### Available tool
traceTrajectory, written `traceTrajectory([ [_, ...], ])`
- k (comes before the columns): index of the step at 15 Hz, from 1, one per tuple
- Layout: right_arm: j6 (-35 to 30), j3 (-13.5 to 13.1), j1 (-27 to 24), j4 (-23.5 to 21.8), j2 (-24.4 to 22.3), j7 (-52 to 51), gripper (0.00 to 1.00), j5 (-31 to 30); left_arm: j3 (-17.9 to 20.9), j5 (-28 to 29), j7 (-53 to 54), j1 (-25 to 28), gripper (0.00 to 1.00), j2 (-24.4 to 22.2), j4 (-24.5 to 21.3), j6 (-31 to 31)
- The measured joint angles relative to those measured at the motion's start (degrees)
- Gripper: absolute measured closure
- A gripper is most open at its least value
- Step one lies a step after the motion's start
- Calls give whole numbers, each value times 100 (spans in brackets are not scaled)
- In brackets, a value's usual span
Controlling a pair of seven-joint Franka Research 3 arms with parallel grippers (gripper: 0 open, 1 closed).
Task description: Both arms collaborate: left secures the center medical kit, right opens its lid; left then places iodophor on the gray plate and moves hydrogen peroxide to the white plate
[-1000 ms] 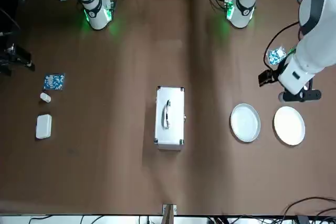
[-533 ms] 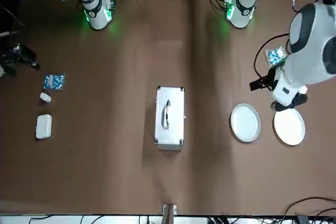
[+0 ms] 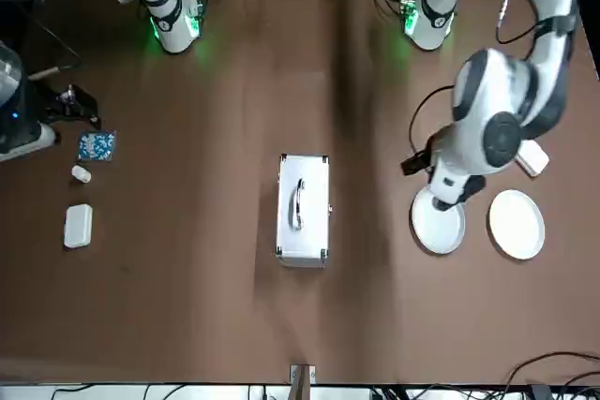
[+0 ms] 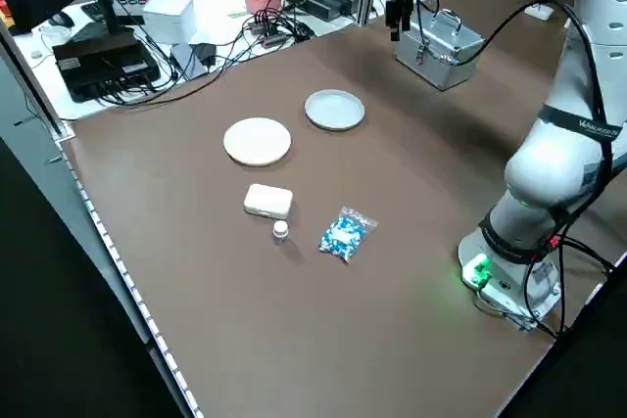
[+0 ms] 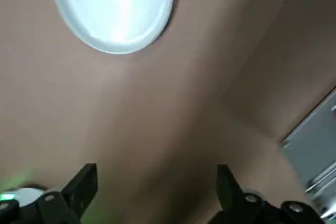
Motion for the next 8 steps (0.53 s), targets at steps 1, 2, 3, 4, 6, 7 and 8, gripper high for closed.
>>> traceTrajectory([
  [1,0,0,10,-4,8,14,1,0,-23,-182,-402,-42,0,47,-92,304],
  [2,0,0,14,-6,15,17,1,7,-27,-353,-752,-63,0,95,-143,572],
  [3,0,0,19,-10,27,17,1,56,-27,-494,-1072,-67,0,148,-165,820],
  [4,1,0,24,-16,49,19,1,181,-27,-585,-1423,-66,0,206,-172,1034],
  [6,14,2,41,-33,132,81,1,490,-34,-647,-2177,-107,0,338,-179,1375],
  [7,29,3,60,-39,185,161,1,631,-38,-657,-2662,-155,0,409,-181,1550],
  [8,44,4,98,-42,243,244,1,811,-40,-663,-3211,-203,0,486,-183,1737],
])
